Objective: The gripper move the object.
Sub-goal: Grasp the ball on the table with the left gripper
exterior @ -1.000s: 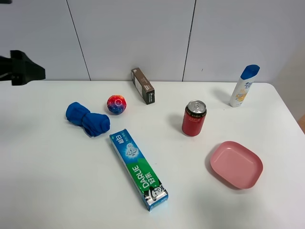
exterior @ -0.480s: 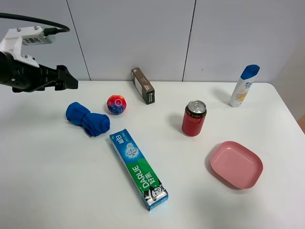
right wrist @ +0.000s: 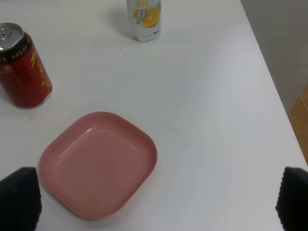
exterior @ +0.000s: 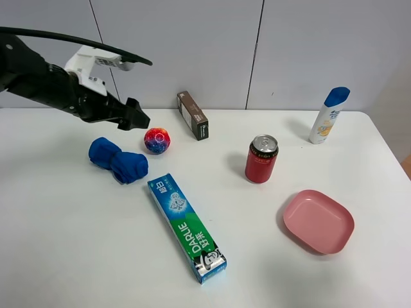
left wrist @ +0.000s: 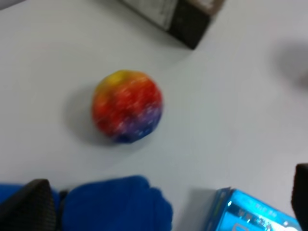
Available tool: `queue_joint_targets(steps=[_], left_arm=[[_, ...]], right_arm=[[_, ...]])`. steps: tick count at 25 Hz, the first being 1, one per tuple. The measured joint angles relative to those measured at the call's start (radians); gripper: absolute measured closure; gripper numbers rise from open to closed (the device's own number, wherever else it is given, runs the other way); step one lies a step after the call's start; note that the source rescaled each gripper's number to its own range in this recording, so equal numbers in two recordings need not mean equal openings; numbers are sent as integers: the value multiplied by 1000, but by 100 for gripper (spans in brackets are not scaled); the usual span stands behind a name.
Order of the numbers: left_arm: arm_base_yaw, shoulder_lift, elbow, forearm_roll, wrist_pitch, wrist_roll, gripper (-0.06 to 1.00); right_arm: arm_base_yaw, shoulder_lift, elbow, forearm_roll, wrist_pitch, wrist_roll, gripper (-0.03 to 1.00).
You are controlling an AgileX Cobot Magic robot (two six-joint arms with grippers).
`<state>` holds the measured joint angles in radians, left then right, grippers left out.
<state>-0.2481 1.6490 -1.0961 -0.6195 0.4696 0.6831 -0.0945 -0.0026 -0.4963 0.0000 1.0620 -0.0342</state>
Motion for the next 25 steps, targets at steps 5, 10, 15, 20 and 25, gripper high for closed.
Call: queue_joint_targets(steps=[5, 10, 15, 20, 25], left_arm=[[-26, 104, -109, 72, 36, -26, -6], [-29, 201, -213, 174, 94, -66, 4], [-29, 279, -287, 195, 108, -69, 5], [-29, 352, -334, 196, 110, -70, 6], [-29, 415, -373, 205, 106, -68, 6]], right_arm=[[0, 0, 0, 0, 0, 0, -3], [0, 0, 0, 0, 0, 0, -3], [0, 0, 0, 0, 0, 0, -3], [0, 0, 0, 0, 0, 0, -3], [0, 0, 0, 0, 0, 0, -3]])
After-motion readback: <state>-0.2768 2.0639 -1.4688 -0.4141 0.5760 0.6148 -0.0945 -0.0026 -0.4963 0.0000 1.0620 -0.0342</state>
